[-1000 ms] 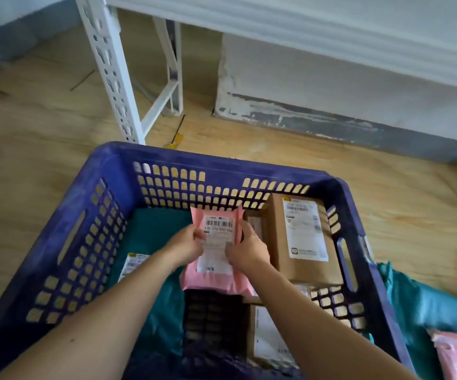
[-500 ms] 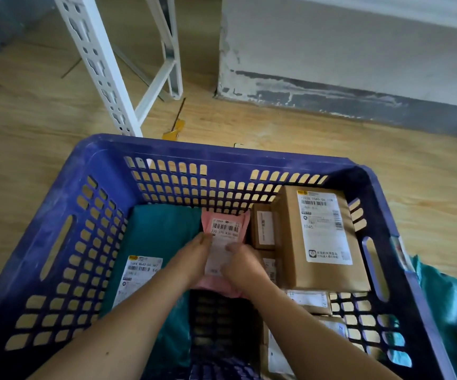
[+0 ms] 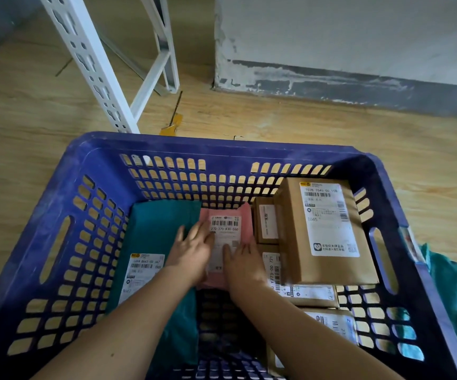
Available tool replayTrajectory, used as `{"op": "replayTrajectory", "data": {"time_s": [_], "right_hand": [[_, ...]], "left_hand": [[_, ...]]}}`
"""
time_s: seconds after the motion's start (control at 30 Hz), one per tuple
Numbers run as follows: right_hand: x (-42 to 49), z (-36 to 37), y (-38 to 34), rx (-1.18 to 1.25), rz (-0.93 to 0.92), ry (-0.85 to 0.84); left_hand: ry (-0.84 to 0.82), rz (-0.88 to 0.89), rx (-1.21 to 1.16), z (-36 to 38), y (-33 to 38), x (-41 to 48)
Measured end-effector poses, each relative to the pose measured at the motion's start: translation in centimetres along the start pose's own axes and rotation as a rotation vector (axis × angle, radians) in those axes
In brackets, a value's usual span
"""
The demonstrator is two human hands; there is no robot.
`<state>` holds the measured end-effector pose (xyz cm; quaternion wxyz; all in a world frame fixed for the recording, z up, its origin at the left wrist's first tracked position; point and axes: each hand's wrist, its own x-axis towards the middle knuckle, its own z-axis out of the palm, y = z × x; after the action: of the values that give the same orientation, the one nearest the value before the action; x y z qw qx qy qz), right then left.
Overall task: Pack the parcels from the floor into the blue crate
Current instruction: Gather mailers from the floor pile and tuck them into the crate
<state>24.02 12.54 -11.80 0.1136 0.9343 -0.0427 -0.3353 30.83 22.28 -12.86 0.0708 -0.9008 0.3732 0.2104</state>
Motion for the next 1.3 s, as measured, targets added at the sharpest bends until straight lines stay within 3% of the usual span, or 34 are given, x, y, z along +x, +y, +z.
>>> {"op": "replayTrajectory", "data": {"time_s": [0.13,0.27,0.53,0.73,0.87,1.03,1.3], "right_hand": [[0.9,0.9,0.2,-0.058,0.008,0.052],[1.5,1.2,0.0,-0.070,0.030,0.047],[0.2,-1.3,1.1,0.218,-0.018,0.066],[-2.9,-3.8,2.3,0.440,-0.067,0.220],[-5.2,-5.2,3.6,0.486,-0.085,0.345],[-9.3,-5.4,5.5,0.579,-0.024,0.469],[-18.0,-5.0,9.2,0.677,0.031,0.599]], "left_hand": [[0.046,-0.007,-0.108,-0.6,0.0,0.0],[-0.150,-0.027,-0.156,0.4,-0.4,-0.1],[-0.115,-0.009,-0.104,-0.3,-0.9,-1.0],[-0.105,-0.005,-0.127,-2.0,-0.5,-2.5],[0.030,0.022,-0.126,-3.5,0.2,-3.8],[0.412,0.079,-0.335,-6.1,2.0,-6.0],[0.567,0.165,-0.351,-12.1,6.1,-9.7]]}}
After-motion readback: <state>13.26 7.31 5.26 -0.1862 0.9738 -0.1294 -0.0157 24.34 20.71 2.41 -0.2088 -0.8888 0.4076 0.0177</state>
